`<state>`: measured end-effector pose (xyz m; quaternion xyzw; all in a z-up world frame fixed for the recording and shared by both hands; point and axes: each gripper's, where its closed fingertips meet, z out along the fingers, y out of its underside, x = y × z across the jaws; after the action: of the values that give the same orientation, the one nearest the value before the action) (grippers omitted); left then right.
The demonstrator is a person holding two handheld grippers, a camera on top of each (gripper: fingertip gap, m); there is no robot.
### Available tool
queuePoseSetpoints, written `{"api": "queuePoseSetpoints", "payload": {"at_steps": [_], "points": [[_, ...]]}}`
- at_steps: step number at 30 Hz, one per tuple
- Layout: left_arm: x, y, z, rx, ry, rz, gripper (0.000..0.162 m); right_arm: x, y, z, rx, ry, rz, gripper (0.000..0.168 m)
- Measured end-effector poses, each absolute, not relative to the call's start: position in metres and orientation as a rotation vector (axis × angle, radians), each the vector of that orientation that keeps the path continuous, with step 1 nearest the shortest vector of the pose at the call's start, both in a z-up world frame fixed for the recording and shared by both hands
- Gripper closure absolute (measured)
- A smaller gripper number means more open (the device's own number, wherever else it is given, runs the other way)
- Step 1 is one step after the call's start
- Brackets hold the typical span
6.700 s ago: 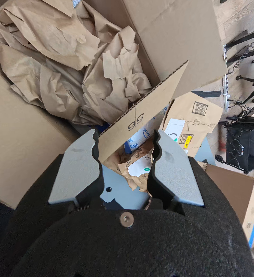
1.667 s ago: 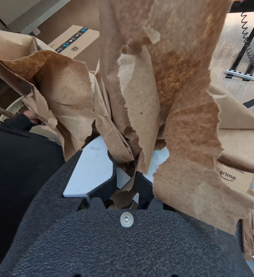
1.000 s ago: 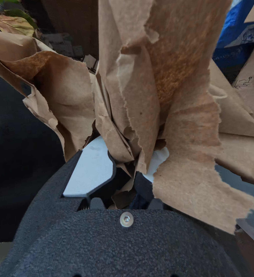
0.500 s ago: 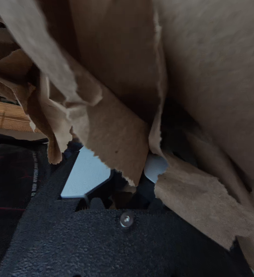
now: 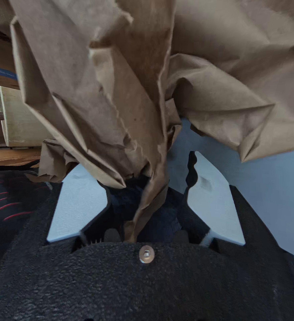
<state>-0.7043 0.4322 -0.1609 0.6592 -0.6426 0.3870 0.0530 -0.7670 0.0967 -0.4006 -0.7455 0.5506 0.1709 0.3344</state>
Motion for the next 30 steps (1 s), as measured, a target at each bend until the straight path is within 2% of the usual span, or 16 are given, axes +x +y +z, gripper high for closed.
{"api": "queuePoseSetpoints", "payload": {"at_steps": [1,5,11,15,18,20,22,27,30], "points": [[-0.705,0.432,-0.161,2.003,-1.956,1.176,0.151,-0.767,0.086,-0.389,-1.939,1.461,0.454,0.075],[-0.706,0.432,-0.162,2.007,-1.946,1.191,0.151,-0.768,0.043,-0.325,-1.973,1.434,0.417,0.079],[-0.709,0.43,-0.164,1.992,-1.909,1.265,0.151,-0.716,0.005,-0.19,-2.187,1.097,0.018,0.09],[-0.71,0.428,-0.164,1.981,-1.879,1.319,0.151,-0.663,0.064,-0.088,-2.245,0.697,-0.263,0.094],[-0.71,0.427,-0.164,1.972,-1.885,1.337,0.151,-0.646,0.143,-0.048,-2.349,0.329,-0.374,0.097],[-0.711,0.428,-0.164,1.966,-1.894,1.341,0.15,-0.637,0.199,-0.044,-2.423,0.066,-0.469,0.101],[-0.71,0.428,-0.164,1.958,-1.916,1.337,0.15,-0.634,0.253,-0.062,-2.517,-0.206,-0.505,0.102],[-0.709,0.428,-0.164,1.951,-1.913,1.349,0.149,-0.631,0.34,-0.17,-2.71,-0.724,-0.337,0.096],[-0.71,0.428,-0.165,1.948,-1.891,1.374,0.148,-0.638,0.352,-0.226,-2.767,-0.896,-0.156,0.083]]}}
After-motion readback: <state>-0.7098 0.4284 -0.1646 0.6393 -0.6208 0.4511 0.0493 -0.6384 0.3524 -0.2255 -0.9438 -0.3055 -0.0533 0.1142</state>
